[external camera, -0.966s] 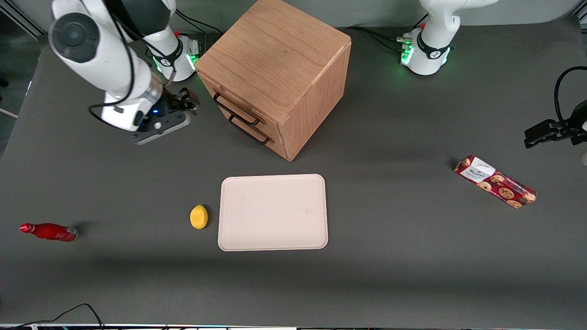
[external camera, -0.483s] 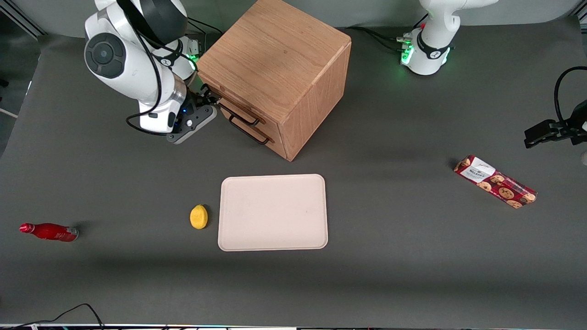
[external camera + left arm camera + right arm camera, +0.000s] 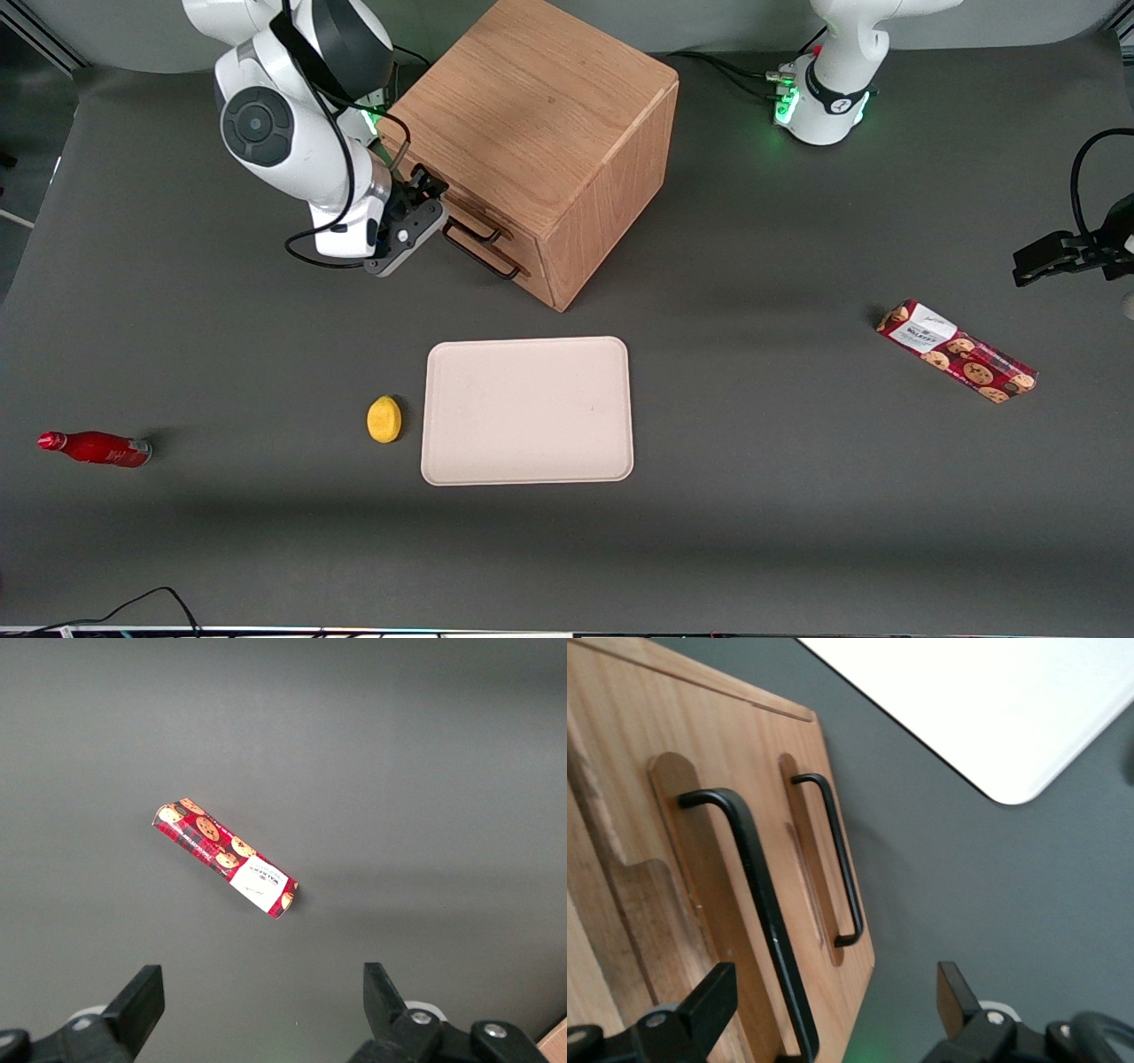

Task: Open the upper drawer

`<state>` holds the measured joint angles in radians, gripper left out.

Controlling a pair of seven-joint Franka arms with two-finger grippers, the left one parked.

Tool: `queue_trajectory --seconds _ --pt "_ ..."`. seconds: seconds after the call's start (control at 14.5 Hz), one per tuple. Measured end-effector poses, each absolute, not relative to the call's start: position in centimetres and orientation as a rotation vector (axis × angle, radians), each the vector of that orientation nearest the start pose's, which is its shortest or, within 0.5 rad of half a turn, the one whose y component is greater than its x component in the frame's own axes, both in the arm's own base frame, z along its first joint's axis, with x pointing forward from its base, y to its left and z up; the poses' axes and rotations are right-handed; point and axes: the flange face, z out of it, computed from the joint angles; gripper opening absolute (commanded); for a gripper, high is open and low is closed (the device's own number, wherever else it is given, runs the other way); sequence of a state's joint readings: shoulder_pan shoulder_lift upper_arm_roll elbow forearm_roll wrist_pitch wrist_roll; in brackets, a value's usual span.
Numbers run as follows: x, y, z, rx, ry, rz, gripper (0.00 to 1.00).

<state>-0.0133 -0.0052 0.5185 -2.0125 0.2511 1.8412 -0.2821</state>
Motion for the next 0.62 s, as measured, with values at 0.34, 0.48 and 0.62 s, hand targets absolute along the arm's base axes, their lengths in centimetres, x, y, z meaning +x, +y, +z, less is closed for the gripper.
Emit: queue_trajectory --seconds 0.34,0.48,0.62 --pt "45.2 27.6 42.6 -2.690 -1.044 0.277 1.00" --pt "45.1 27.7 42.2 -2.684 -1.057 0.285 1.00" --pt "45.0 27.7 41.8 -2.681 -1.060 0.288 1.00"
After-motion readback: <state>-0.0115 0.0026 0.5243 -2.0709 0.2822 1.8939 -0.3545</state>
